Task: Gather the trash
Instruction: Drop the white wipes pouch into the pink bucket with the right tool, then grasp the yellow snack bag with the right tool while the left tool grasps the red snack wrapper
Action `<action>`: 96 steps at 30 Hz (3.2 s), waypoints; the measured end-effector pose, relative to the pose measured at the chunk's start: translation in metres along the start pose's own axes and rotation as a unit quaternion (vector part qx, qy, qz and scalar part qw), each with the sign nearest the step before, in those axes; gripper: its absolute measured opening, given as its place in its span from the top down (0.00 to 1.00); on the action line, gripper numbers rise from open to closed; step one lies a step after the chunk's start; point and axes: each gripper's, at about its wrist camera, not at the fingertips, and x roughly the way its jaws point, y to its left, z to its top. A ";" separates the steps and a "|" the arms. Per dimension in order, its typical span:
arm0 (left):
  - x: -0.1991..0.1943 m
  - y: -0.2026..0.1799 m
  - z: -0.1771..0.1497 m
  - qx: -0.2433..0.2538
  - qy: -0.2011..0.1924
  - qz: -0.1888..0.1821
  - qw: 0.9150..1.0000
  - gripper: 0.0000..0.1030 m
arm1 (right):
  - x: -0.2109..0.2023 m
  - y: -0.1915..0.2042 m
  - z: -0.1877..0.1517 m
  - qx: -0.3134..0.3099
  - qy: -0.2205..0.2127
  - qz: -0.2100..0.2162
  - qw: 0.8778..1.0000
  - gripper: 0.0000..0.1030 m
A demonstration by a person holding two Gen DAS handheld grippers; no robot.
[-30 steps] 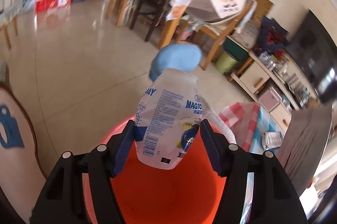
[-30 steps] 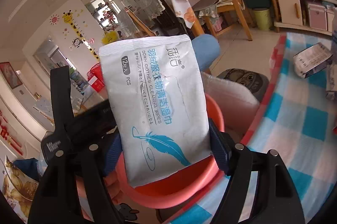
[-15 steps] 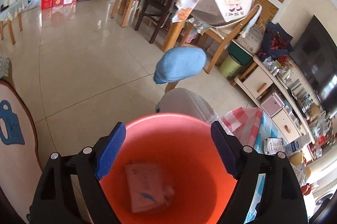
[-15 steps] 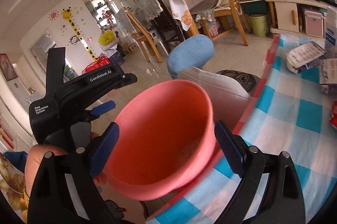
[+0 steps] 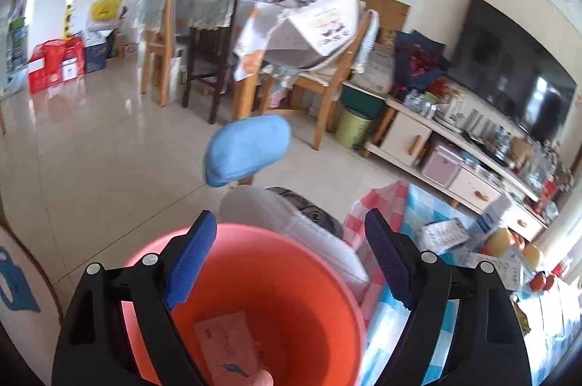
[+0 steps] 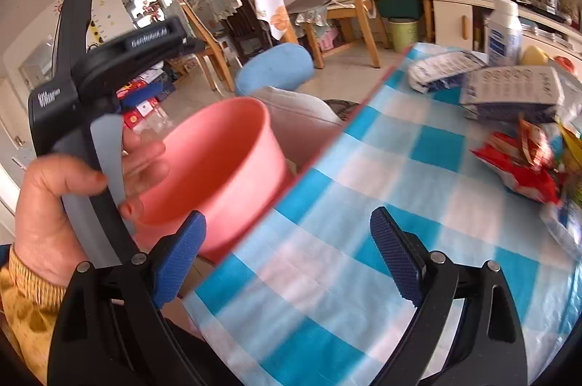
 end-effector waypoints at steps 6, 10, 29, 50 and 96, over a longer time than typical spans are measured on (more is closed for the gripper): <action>0.001 -0.027 -0.008 0.007 0.008 -0.059 0.998 0.19 | -0.025 -0.016 -0.015 -0.014 -0.001 -0.027 1.000 0.10; 0.003 -0.052 -0.017 0.025 0.008 -0.072 0.997 0.19 | -0.043 -0.028 -0.022 -0.021 -0.007 -0.042 0.999 0.10; 0.018 -0.149 -0.065 0.087 0.082 -0.127 0.985 0.19 | -0.125 -0.088 -0.030 0.000 -0.055 -0.074 0.996 0.10; 0.060 -0.254 -0.143 0.119 0.228 -0.248 0.934 0.36 | -0.142 -0.213 -0.019 0.104 -0.028 -0.116 0.987 0.23; 0.057 -0.257 -0.140 0.101 0.222 -0.288 0.926 0.71 | -0.122 -0.261 0.016 0.083 -0.048 -0.111 0.989 0.83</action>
